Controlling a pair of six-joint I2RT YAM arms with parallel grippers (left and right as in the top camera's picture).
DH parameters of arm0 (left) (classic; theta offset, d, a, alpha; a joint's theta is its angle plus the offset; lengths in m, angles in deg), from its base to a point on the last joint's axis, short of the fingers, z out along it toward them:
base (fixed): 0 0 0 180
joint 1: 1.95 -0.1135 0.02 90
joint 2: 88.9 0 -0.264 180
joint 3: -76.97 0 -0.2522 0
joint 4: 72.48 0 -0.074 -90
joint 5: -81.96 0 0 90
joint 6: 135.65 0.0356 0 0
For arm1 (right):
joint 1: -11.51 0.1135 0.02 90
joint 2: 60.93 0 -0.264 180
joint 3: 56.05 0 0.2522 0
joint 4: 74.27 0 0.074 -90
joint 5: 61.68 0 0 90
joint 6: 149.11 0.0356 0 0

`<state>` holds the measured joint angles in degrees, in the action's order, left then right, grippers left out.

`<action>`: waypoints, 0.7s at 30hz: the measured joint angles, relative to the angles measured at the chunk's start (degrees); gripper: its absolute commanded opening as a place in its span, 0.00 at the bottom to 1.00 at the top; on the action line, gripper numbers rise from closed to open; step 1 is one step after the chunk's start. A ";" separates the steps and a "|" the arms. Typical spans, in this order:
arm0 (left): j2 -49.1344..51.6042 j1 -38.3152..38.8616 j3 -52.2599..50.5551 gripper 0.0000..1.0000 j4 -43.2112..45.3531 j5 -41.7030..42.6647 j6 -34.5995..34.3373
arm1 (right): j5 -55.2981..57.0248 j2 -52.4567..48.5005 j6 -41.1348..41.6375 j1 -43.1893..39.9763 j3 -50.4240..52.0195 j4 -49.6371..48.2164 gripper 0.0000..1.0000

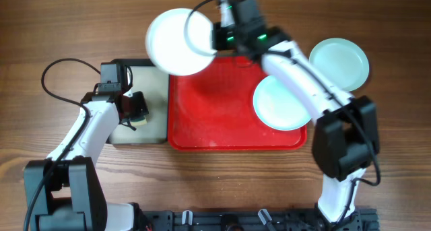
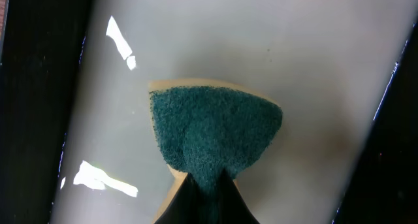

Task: Clean dirty plates on tray and stack at the side
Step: 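Carry the white plate right and set it on the blue plate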

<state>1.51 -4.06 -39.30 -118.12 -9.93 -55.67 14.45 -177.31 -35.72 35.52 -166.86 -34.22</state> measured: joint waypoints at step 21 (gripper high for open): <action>0.00 0.00 0.00 0.04 0.61 0.00 -0.20 | 13.97 0.02 -2.27 -45.13 -0.07 27.52 0.04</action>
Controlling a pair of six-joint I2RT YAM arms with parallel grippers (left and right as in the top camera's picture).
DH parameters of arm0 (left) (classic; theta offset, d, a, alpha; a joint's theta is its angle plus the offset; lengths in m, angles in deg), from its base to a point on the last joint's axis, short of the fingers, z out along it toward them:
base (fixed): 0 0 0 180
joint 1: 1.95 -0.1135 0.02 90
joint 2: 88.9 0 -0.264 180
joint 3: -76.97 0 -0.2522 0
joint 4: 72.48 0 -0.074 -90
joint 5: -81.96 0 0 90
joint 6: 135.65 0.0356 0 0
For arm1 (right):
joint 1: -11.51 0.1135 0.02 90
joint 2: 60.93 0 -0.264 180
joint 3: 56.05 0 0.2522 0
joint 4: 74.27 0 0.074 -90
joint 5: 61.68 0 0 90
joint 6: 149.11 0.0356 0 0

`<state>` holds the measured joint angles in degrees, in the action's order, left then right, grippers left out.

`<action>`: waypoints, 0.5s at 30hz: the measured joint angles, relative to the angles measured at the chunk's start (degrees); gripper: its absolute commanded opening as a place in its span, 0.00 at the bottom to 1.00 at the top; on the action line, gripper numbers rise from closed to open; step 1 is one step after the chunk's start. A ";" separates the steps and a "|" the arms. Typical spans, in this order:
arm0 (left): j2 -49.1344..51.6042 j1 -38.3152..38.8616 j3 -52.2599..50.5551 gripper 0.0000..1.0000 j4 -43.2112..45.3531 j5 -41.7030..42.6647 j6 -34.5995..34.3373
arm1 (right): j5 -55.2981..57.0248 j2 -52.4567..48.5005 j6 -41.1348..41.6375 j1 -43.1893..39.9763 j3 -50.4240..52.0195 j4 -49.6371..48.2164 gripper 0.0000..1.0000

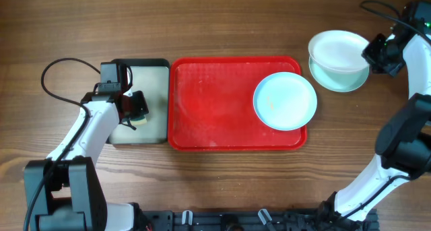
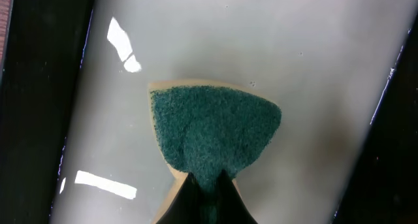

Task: Clean dirty plates on tray and stack at the side
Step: 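Carry the white plate right and set it on the blue plate, then move the right gripper to the blue plate on the tray and grip its rim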

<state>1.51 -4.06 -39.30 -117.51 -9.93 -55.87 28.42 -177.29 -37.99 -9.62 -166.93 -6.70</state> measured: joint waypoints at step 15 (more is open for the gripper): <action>0.00 0.00 0.00 0.04 0.00 0.00 0.00 | 2.08 0.13 -5.11 0.17 4.48 3.39 0.58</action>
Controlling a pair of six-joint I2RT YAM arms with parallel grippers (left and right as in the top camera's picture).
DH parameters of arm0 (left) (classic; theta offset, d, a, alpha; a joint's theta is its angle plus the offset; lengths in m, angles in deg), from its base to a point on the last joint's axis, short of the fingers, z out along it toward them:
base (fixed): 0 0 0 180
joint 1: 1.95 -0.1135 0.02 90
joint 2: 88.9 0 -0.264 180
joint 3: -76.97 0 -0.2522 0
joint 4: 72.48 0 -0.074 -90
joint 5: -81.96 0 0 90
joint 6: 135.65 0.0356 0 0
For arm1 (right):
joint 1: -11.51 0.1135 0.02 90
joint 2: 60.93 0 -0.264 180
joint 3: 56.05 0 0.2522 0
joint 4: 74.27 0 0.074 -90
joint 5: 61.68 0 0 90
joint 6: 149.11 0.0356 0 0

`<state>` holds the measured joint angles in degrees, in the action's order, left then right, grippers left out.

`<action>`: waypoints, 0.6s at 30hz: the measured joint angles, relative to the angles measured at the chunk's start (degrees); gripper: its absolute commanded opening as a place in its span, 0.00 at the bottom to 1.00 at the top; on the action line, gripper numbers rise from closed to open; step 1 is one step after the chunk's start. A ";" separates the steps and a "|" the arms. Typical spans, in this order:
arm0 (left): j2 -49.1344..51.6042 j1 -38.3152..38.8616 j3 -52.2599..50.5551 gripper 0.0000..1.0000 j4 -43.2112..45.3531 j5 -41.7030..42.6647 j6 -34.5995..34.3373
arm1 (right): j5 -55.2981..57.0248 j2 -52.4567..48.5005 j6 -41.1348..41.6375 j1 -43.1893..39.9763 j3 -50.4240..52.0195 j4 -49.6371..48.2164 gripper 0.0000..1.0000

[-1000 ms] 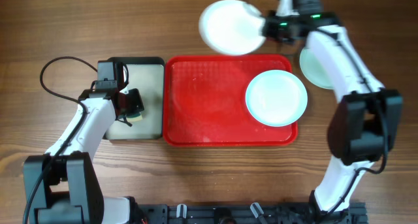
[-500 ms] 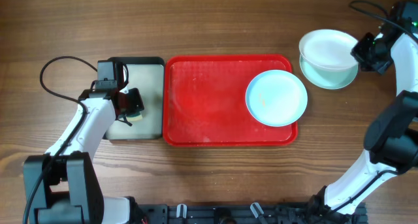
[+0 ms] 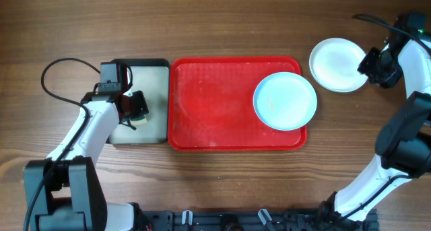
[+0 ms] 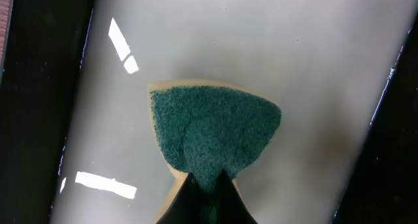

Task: Clean dirty plates on tray and stack at the side
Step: 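Move the right gripper to the blue plate on the tray and grip its rim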

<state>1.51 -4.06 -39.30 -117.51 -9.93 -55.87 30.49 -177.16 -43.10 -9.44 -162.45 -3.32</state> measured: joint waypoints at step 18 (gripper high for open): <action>0.00 0.00 0.00 0.05 0.48 0.00 0.00 | 0.42 3.21 -9.49 20.63 10.40 8.81 0.35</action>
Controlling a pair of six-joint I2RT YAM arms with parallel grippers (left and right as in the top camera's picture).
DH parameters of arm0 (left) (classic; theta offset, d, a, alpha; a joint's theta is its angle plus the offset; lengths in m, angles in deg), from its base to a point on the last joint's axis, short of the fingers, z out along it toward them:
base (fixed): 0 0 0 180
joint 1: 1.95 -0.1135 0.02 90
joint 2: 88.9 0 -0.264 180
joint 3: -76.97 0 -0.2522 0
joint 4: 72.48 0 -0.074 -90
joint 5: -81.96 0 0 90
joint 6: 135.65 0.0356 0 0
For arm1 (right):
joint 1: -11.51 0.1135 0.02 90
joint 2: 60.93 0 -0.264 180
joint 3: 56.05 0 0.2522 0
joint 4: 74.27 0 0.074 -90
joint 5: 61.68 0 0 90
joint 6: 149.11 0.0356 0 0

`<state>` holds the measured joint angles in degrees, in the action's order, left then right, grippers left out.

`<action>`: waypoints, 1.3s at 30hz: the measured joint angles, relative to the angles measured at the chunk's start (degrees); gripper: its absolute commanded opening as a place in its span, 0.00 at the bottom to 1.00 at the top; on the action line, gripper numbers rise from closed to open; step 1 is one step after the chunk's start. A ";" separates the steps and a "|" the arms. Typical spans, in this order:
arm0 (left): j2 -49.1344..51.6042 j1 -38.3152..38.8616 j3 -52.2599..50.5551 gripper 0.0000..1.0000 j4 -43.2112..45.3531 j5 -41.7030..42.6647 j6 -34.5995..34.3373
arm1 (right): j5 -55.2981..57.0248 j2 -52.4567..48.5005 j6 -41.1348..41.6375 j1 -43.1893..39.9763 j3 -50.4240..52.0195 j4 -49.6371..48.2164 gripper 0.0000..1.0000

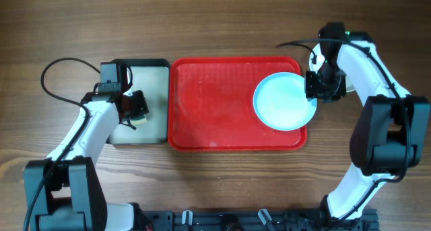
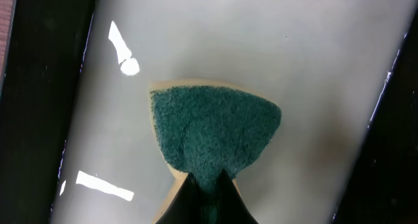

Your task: Clean dirty plates on tray and stack at the side

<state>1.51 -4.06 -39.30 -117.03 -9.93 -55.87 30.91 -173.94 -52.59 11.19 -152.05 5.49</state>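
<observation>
A pale blue plate lies at the right end of the red tray. My right gripper is at the plate's right rim; how its jaws stand does not show. My left gripper is shut on a green-topped sponge, holding it over the grey water of the dark-rimmed basin left of the tray. In the left wrist view the fingertips pinch the sponge's near end. The stack of plates at the table's right is almost wholly hidden under the right arm.
The right arm reaches in from the table's right side across the spot beside the tray. A black cable loops on the wood left of the basin. Bare red tray floor runs from the middle to the left.
My right gripper was at the right edge of the white plate on the stack beside the tray. It is now at the right rim of the blue plate on the tray. Left arm unchanged.
My right gripper first held a white plate above the tray's back edge. Then it had it over the pale green plate right of the tray, then lying on it. Now the gripper is at the tray's blue plate. The left gripper kept the sponge over the basin.
</observation>
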 measured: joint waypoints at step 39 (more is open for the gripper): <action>0.00 0.00 0.00 0.04 0.02 0.24 0.00 | -6.93 0.00 21.35 26.36 1.64 -18.16 0.04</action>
<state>1.51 -4.06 -39.30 -117.00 -9.69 -55.87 23.98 -173.94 -31.24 37.55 -150.41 -12.67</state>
